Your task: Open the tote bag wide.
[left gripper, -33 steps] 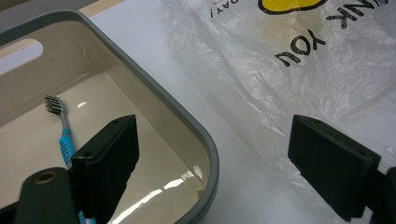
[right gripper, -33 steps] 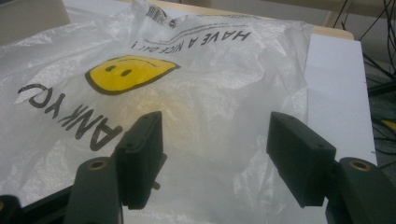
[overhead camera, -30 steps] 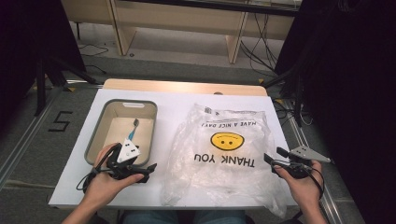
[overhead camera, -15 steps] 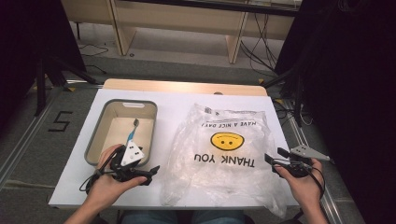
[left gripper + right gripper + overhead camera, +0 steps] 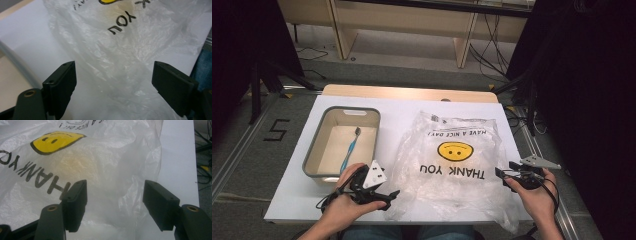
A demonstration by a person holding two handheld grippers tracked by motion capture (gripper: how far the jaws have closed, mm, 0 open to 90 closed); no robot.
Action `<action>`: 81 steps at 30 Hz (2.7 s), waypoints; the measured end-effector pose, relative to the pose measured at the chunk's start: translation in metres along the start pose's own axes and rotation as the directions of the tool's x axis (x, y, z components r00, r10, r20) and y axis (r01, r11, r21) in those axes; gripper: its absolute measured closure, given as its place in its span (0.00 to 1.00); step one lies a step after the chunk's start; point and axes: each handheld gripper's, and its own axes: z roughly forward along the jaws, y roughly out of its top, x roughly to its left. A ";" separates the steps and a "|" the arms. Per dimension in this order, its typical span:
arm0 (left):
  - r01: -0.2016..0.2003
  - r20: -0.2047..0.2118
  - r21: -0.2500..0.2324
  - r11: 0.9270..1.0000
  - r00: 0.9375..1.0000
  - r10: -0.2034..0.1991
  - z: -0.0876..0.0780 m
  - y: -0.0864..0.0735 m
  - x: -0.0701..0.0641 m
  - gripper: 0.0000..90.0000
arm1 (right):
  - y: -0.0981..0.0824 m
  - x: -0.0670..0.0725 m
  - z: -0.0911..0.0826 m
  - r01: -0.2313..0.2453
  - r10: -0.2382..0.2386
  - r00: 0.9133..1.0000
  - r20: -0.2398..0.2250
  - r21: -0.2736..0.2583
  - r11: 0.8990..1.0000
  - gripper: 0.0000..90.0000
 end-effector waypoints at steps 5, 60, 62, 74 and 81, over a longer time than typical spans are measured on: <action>-0.031 0.051 0.044 0.999 0.998 0.028 0.013 -0.001 -0.014 0.22 | -0.001 0.001 0.002 -0.006 0.005 1.000 0.014 0.046 0.999 0.41; 0.033 -0.201 0.194 0.981 0.980 0.006 0.095 0.066 0.031 0.99 | -0.003 -0.007 0.015 -0.151 0.157 0.987 -0.015 0.191 0.970 1.00; 0.047 -0.203 0.189 0.981 0.979 -0.008 0.097 0.066 0.036 0.99 | 0.000 -0.006 0.010 -0.162 0.160 0.987 0.029 0.173 0.972 0.78; 0.039 -0.193 0.212 0.977 0.981 0.003 0.099 0.063 0.037 0.99 | -0.018 0.011 0.012 -0.139 0.155 0.988 -0.009 0.400 0.906 0.58; 0.069 -0.239 0.184 0.981 0.971 -0.023 0.103 0.064 0.045 0.99 | -0.009 0.011 0.024 -0.093 0.110 0.994 -0.024 0.382 0.920 1.00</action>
